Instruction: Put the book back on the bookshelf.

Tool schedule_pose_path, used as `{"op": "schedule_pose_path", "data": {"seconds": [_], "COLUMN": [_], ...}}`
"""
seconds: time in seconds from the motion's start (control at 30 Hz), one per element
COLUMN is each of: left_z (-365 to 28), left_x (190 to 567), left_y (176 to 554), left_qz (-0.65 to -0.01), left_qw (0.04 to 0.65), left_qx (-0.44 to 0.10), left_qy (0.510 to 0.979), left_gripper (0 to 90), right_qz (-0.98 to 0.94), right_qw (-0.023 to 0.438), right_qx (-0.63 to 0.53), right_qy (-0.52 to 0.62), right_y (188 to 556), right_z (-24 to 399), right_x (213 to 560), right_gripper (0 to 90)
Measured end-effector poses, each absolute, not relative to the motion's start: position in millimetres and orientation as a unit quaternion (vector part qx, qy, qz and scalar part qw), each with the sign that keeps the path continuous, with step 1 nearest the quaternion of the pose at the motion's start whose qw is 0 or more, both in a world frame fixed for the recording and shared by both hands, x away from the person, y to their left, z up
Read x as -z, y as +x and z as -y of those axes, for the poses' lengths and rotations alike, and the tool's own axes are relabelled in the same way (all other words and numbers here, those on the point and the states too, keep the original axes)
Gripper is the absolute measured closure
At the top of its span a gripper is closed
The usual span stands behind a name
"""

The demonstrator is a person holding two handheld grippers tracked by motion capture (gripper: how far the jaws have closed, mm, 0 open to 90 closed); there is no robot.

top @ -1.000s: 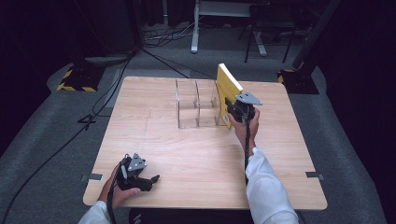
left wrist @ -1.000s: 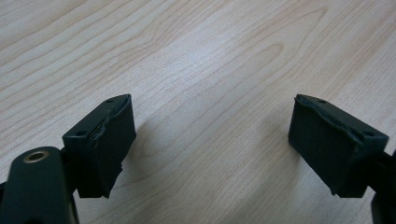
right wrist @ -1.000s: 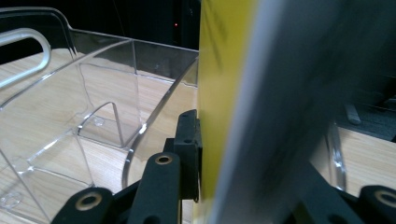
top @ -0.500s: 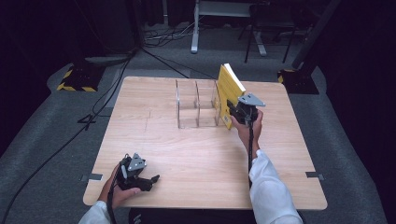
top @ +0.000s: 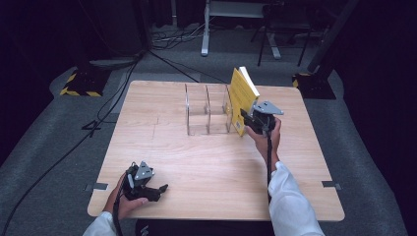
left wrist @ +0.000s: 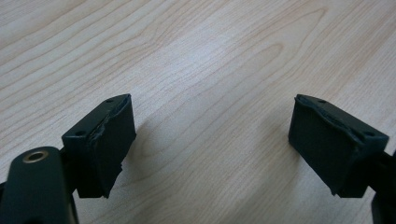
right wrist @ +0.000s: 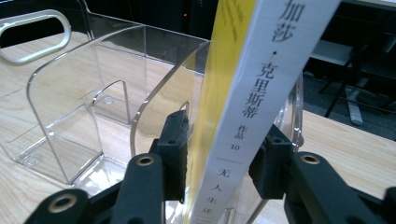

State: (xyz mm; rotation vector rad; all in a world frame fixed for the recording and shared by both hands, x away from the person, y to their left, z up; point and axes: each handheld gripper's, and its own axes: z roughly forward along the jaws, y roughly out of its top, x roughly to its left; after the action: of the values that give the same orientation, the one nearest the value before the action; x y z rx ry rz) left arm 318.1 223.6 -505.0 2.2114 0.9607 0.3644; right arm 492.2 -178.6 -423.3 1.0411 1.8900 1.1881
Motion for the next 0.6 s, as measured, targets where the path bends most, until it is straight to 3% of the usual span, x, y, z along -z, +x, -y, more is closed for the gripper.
{"op": "schedule_pose_path", "data": {"seconds": [0.6], "left_z": [-223.6], "left_x": [505.0], "left_y": [318.1], "left_qz": [-0.37], "left_qw": [0.344], "left_qx": [-0.14], "left_qy": [0.851], "left_gripper": [15.2], "right_qz": [-0.743], "right_qw": [0.322], "right_qx": [-0.446], "right_qy": [0.381], "right_y": [474.4], "right_z": [193.3], "right_x": [415.6], "right_gripper": [47.0]}}
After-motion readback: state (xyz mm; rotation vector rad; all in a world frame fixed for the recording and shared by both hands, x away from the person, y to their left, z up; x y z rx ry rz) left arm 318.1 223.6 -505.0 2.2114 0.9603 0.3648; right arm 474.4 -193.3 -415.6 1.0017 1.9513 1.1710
